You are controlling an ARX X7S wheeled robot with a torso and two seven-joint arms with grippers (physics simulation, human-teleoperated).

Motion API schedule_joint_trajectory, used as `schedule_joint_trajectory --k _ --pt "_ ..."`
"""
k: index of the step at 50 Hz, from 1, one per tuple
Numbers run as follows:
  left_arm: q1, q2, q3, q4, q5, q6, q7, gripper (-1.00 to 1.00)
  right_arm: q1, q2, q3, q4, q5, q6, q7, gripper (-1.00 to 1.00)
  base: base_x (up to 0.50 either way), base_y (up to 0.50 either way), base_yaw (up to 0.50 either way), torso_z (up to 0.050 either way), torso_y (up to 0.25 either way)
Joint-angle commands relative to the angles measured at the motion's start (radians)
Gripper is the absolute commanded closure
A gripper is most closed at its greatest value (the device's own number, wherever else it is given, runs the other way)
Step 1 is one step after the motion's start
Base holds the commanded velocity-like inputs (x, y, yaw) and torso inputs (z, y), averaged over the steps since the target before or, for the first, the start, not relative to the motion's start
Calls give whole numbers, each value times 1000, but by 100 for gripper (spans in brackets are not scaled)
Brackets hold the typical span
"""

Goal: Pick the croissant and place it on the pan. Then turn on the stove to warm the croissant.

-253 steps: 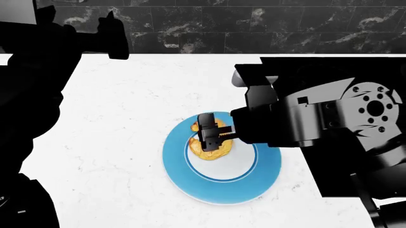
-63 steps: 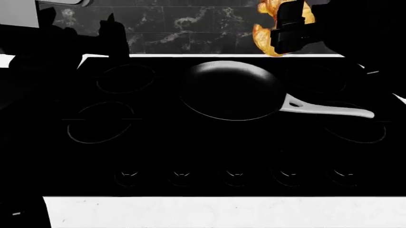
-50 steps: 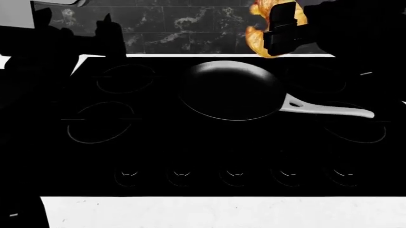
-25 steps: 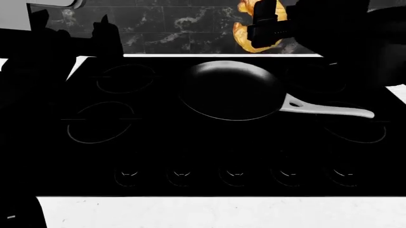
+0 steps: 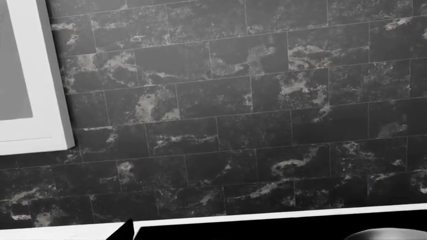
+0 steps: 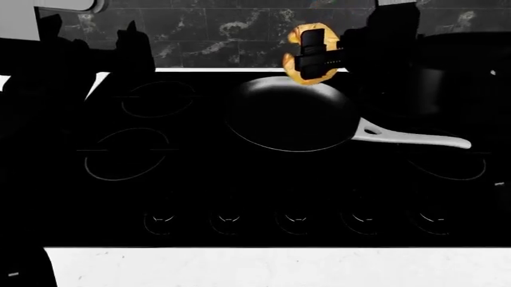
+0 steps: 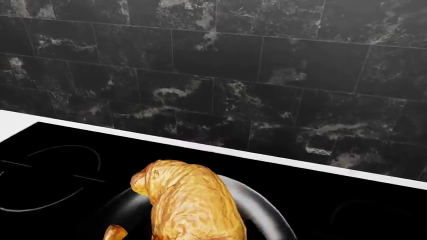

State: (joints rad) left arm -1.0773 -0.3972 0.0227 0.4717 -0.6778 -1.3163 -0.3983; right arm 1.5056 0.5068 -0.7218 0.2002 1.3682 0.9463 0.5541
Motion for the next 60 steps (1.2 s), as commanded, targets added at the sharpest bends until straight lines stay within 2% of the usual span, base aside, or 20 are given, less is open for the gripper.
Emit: schedule_joint_trajectory --k 1,22,60 --pt "11 -3 5 0 -1 12 -3 -100 -7 -29 -21 32 -44 -16 -26 100 0 0 0 0 0" --pt "7 -10 -5 2 -19 2 -11 -100 -40 -100 -73 121 -100 -57 -69 100 0 0 0 0 0" --pt "18 -17 11 -11 -23 29 -20 -100 -93 -114 -110 190 -154 -106 -96 100 0 0 0 0 0"
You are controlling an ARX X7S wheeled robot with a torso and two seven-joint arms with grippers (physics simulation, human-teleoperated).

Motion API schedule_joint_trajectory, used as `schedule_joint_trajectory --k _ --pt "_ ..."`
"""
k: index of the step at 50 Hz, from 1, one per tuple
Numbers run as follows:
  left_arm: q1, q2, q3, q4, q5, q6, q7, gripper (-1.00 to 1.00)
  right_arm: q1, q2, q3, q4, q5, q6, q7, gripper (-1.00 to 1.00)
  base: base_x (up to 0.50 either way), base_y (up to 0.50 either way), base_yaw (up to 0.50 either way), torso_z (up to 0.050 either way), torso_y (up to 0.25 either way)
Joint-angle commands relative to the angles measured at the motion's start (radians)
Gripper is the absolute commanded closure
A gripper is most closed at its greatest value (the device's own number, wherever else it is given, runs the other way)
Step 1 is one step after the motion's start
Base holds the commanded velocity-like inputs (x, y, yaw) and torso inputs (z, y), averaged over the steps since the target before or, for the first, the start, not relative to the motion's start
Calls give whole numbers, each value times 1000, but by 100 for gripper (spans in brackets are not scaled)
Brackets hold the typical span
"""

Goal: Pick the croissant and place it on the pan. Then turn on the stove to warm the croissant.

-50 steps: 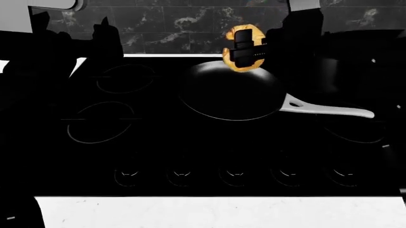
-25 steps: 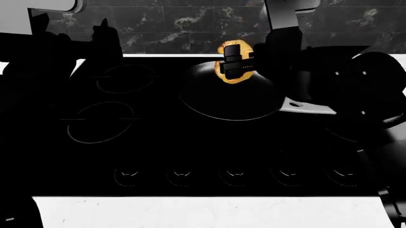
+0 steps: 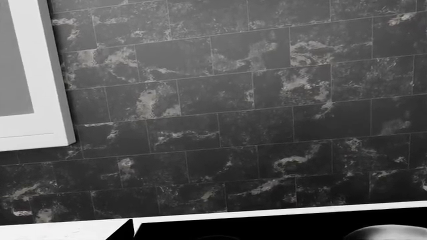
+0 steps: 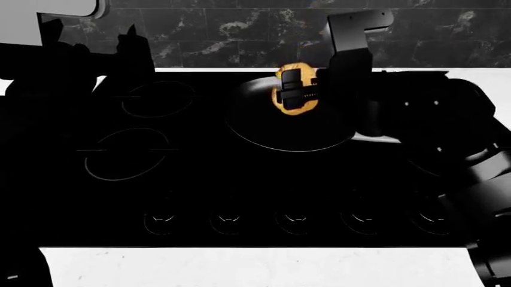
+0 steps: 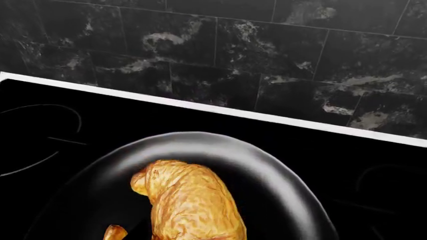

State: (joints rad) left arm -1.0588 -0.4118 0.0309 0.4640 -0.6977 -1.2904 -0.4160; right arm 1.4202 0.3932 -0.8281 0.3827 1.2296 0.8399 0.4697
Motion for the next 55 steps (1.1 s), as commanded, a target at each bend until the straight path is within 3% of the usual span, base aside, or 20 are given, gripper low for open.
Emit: schedule_joint_trajectory --k 1,13,14,34,44,49,55 --pt "4 -5 6 -5 0 11 0 -100 -7 0 -3 7 -14 2 -11 100 0 0 0 0 0" --pt "0 -7 -2 1 -12 -1 -9 -100 -6 -2 -2 13 -12 1 -10 100 0 0 0 0 0" --pt "0 -6 -3 2 -14 -3 -11 -100 -5 -2 -3 10 -12 4 -11 -100 0 0 0 0 0" --pt "11 -7 -3 7 -24 5 -18 -100 48 50 25 -77 23 49 37 -100 0 0 0 0 0" --pt "5 -8 -8 10 -34 -2 -23 -100 154 135 -15 -218 117 281 80 -100 0 0 0 0 0" --pt "-16 0 -12 11 -45 -21 -33 -100 233 204 40 -325 276 404 127 -100 0 0 0 0 0" --pt "-10 -5 -3 0 -38 0 -26 -100 310 229 88 -337 506 488 320 -100 0 0 0 0 0"
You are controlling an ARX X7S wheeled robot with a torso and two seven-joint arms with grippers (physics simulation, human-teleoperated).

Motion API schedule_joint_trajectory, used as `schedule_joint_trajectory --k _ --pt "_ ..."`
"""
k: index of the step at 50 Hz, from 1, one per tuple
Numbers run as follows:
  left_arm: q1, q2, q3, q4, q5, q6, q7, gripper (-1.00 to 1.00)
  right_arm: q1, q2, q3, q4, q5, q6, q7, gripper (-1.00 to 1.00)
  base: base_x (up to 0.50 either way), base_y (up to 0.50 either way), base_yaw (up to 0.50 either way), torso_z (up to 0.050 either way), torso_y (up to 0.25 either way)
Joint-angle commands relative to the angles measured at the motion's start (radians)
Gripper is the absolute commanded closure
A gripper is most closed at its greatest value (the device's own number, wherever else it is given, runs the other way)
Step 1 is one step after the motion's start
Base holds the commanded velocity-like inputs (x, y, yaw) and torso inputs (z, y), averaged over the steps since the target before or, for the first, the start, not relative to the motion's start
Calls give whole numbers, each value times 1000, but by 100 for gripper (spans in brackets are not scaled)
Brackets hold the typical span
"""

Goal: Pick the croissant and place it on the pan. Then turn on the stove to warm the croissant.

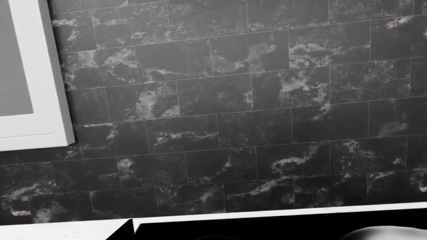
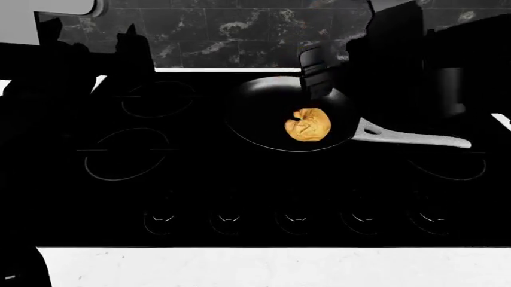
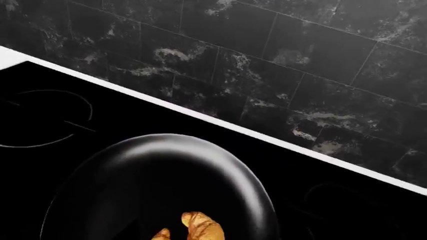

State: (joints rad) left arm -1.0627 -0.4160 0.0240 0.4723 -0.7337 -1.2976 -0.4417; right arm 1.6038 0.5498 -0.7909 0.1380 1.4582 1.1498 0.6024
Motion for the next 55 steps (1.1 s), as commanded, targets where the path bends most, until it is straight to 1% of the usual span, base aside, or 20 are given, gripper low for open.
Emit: schedule_joint_trajectory --k 1,5,10,12,17,18,22,25,27,31,32,35,38,41,42,44,45,46,55 --pt "-9 1 2 -8 -5 3 -2 -100 141 77 52 -88 326 187 228 -100 0 0 0 0 0" --pt "-4 -3 2 -6 -5 6 -3 -100 169 95 53 -100 495 184 338 -100 0 0 0 0 0" --pt "-12 -2 0 -5 -11 -2 -10 -100 166 140 5 -125 739 136 475 -100 0 0 0 0 0" --pt "-8 -2 1 -1 -12 -1 -10 -100 151 153 1 -141 781 104 503 -100 0 0 0 0 0" --pt "-8 -3 3 -3 -14 1 -11 -100 148 178 -20 -186 844 105 529 -100 0 0 0 0 0" --pt "-7 -4 2 -2 -15 2 -11 -100 133 198 -20 -193 898 24 585 -100 0 0 0 0 0" --pt "-1 -5 1 1 -17 5 -12 -100 137 205 -26 -219 910 61 567 -100 0 0 0 0 0" --pt "-8 -5 -2 2 -23 -4 -16 -100 133 219 -57 -212 992 29 596 -100 0 0 0 0 0" --pt "-9 -7 -1 -1 -23 -2 -15 -100 106 230 -53 -235 1059 -42 607 -100 0 0 0 0 0" --pt "-4 -9 1 -2 -21 6 -14 -100 120 234 -73 -239 1094 -69 642 -100 0 0 0 0 0" --pt "-5 -10 2 -5 -21 7 -13 -100 115 236 -82 -242 1128 -79 645 -100 0 0 0 0 0" --pt "0 -12 4 -9 -19 16 -11 -100 98 237 -84 -243 1113 -82 638 -100 0 0 0 0 0" --pt "2 -14 5 -9 -19 18 -11 -100 68 250 -104 -264 1184 -174 682 -100 0 0 0 0 0" --pt "0 -10 3 -2 -25 8 -19 -100 89 231 -104 -239 1159 -131 661 -100 0 0 0 0 0" --pt "-2 -11 5 -6 -23 11 -18 -100 101 230 -131 -222 1205 -126 681 -100 0 0 0 0 0" --pt "3 -13 9 -8 -20 18 -16 -100 116 223 -136 -209 1206 -118 684 -100 0 0 0 0 0" --pt "-7 -12 5 -7 -26 6 -20 -100 132 213 -131 -194 1177 -93 674 -100 0 0 0 0 0" --pt "-6 -13 6 -8 -25 10 -18 -100 148 206 -153 -182 1226 -74 679 -100 0 0 0 0 0" --pt "2 -14 8 -4 -30 13 -22 -100 194 184 -252 -137 1281 -51 755 -100 0 0 0 0 0"
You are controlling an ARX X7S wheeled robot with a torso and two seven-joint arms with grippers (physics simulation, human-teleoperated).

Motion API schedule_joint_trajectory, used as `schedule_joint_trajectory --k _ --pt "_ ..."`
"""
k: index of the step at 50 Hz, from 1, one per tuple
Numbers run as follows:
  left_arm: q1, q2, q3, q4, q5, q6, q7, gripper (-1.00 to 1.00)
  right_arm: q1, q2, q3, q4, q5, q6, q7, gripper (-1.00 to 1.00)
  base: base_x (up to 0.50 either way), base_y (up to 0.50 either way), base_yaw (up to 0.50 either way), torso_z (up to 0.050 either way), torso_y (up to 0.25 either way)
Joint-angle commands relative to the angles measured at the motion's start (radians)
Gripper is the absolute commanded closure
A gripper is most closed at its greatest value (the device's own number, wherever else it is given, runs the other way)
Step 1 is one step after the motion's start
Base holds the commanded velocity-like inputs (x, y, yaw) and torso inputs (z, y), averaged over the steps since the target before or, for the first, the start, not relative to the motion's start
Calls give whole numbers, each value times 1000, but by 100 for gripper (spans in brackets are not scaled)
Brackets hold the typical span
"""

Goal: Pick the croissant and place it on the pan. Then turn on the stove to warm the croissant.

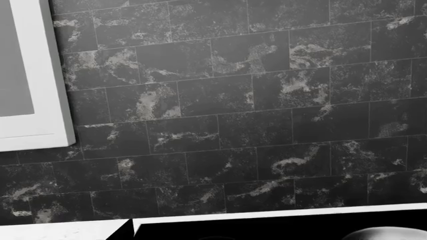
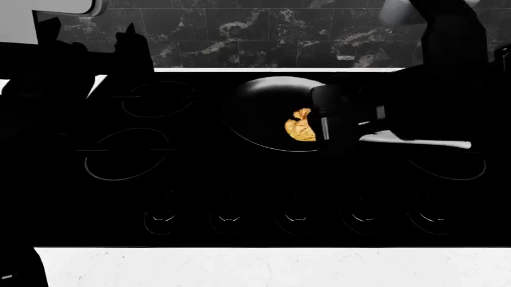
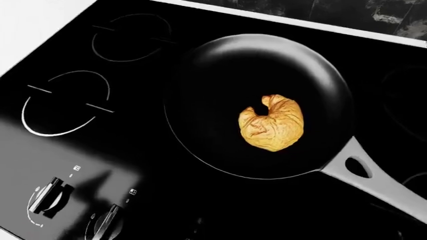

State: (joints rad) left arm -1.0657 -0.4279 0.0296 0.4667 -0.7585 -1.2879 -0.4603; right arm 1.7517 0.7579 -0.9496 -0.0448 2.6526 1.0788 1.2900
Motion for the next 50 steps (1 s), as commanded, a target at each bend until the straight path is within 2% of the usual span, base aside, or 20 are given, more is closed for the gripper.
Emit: schedule_joint_trajectory --k 1,22,39,50 --pt "2 -2 -1 3 -9 -3 -6 -100 51 -30 -117 49 108 21 82 -100 0 0 0 0 0" --pt "18 -12 2 -4 -8 24 -4 -100 42 -101 -190 108 81 91 58 -100 0 0 0 0 0" --pt "23 -13 9 -9 -11 33 -8 -100 -2 -173 -184 187 -61 174 -32 -100 0 0 0 0 0" --pt "23 -19 2 -12 -19 35 -9 -100 -14 -198 -222 211 -85 200 -42 -100 0 0 0 0 0"
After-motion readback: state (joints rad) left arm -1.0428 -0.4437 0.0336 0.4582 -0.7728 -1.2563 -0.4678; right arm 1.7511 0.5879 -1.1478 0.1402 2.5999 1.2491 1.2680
